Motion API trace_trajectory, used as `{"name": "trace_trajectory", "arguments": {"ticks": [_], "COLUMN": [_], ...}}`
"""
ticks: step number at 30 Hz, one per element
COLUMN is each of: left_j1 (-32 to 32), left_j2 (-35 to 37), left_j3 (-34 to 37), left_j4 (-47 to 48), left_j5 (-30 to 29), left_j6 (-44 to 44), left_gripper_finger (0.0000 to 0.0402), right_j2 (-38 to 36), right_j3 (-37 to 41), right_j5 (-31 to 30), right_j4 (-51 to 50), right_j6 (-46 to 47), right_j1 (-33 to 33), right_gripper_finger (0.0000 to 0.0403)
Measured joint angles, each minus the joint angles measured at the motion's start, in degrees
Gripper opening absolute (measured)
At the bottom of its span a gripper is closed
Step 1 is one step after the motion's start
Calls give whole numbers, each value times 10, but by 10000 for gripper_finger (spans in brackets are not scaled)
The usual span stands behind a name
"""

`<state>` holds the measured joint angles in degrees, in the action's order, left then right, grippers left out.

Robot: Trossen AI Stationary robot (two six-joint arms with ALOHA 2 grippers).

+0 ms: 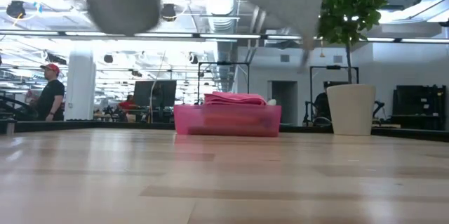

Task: Fold microfiber towels
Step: Fold the gray microfiber cloth

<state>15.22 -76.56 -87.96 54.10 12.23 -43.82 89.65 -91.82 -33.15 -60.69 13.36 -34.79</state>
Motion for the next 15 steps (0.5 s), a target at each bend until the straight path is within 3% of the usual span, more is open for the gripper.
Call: {"name": "trace_trajectory", "arguments": {"ticks": [2, 6, 9, 10, 11, 13, 15], "left_j1": [-6, -15, -15, -17, -19, -19, -9], "left_j2": [-6, -19, -29, -35, -40, -53, -66], "left_j3": [-8, -12, -14, -14, -14, -12, -11], "left_j4": [34, 80, 107, 109, 109, 84, 16], "left_j5": [-28, -52, -84, -94, -92, -23, 94], "left_j6": [13, 15, 43, 46, 41, 29, 26], "left_gripper_finger": [0, 0, 0, 0, 0, 0, 0], "right_j2": [0, 2, 7, 7, 7, 7, 9], "right_j3": [0, 2, 3, 3, 3, 4, 4], "right_j5": [-18, 67, -25, -38, -13, 98, 166], "right_j4": [-20, -10, -30, -42, -41, -8, 33], "right_j6": [32, 35, 75, 99, 99, 50, 6], "right_j1": [8, 15, 9, 9, 14, 19, 9], "right_gripper_finger": [12, 12, 11, 11, 11, 11, 11]}}
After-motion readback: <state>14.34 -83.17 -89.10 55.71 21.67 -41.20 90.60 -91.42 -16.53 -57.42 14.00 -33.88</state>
